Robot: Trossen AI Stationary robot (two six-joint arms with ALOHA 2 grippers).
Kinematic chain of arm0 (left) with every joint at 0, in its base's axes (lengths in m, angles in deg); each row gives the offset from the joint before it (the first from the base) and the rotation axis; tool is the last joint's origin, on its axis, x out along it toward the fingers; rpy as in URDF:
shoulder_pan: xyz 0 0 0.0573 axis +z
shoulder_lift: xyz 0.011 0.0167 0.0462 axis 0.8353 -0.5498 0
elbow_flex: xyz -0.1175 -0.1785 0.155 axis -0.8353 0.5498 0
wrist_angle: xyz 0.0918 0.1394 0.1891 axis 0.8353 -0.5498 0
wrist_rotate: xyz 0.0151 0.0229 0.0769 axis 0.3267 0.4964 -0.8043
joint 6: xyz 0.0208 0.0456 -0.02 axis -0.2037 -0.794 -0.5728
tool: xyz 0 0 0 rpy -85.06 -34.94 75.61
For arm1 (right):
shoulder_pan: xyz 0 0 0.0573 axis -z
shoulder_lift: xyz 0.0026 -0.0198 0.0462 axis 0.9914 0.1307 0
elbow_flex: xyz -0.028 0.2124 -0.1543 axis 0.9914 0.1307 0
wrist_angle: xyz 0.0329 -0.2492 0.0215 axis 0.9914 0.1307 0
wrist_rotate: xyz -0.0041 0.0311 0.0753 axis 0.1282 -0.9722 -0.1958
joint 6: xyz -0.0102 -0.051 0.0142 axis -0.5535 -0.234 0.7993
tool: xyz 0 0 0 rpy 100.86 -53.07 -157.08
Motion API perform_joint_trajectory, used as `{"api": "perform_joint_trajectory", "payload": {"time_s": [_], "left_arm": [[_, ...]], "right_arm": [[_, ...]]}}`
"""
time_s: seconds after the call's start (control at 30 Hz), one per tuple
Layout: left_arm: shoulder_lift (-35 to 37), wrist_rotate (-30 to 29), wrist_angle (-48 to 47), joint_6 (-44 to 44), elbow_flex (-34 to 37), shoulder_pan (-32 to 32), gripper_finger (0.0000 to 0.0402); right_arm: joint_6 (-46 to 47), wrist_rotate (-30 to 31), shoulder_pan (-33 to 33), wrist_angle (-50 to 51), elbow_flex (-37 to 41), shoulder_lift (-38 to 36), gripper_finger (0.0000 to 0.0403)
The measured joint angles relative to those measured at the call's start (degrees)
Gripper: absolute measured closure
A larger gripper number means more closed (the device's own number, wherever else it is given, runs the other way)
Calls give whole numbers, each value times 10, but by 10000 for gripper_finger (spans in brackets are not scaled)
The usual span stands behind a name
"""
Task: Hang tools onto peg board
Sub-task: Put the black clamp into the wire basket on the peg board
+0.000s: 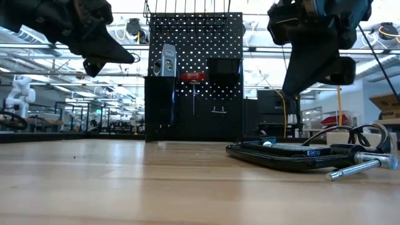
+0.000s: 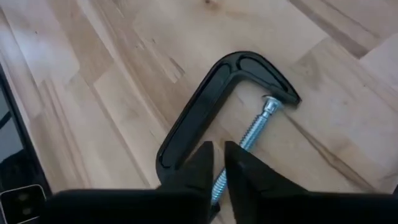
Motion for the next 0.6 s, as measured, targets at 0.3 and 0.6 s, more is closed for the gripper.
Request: {"api": "perform_joint_trajectory", "payload": {"time_s": [0.3,0.6], "left_arm": [[-47,4,21,-61,0,0,364],[-57,2,56,-118,0,0,359]], "right_arm": [[62,-3,15,17,0,3,230],[84,-17,19,8,0,75,222]]}}
